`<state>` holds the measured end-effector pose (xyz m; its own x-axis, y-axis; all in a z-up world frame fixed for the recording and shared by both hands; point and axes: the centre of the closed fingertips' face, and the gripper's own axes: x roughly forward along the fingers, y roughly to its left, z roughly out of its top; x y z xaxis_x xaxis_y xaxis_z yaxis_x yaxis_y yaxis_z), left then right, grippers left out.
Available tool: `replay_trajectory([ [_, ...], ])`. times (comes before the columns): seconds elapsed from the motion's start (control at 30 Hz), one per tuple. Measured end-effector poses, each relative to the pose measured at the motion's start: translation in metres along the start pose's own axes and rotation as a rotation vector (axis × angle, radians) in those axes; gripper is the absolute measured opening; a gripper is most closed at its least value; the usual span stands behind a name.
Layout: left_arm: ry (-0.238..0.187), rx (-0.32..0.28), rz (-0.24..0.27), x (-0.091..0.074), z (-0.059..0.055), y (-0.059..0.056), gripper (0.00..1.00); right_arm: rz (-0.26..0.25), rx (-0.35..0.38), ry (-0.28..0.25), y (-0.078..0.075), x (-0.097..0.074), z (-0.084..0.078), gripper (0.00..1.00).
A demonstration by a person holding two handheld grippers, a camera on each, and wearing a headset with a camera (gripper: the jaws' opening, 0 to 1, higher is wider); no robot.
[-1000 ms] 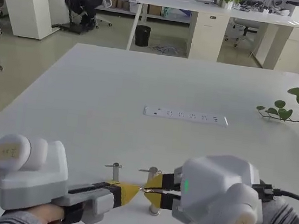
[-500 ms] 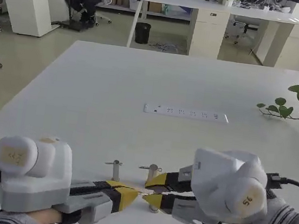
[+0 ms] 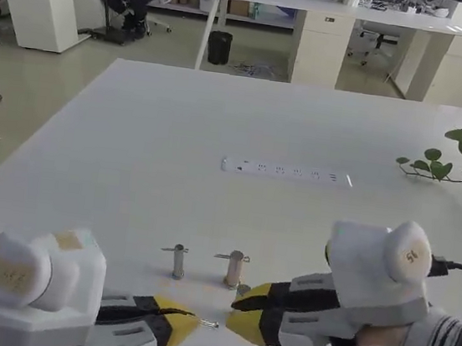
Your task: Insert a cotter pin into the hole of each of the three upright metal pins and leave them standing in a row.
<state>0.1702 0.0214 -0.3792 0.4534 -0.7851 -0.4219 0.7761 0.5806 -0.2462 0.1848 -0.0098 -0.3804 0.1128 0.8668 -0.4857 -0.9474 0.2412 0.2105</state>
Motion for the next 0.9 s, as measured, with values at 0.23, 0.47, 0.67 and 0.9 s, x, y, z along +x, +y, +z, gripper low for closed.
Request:
replay_trajectory([
  [0.23, -0.011, 0.022, -0.051, -0.004, -0.001, -0.008, 0.00, 0.107, 0.078, 0.002, 0.015, 0.001, -0.009, 0.11],
  [0.47, 0.004, 0.057, -0.109, -0.006, -0.001, -0.023, 0.00, 0.187, 0.125, 0.018, 0.026, 0.002, -0.016, 0.12],
  [0.67, -0.002, 0.062, -0.146, -0.005, 0.002, -0.032, 0.00, 0.213, 0.134, 0.030, 0.032, 0.004, -0.023, 0.10],
  [0.9, -0.008, 0.060, -0.175, -0.003, 0.005, -0.041, 0.00, 0.243, 0.105, 0.040, 0.040, 0.004, -0.023, 0.06],
])
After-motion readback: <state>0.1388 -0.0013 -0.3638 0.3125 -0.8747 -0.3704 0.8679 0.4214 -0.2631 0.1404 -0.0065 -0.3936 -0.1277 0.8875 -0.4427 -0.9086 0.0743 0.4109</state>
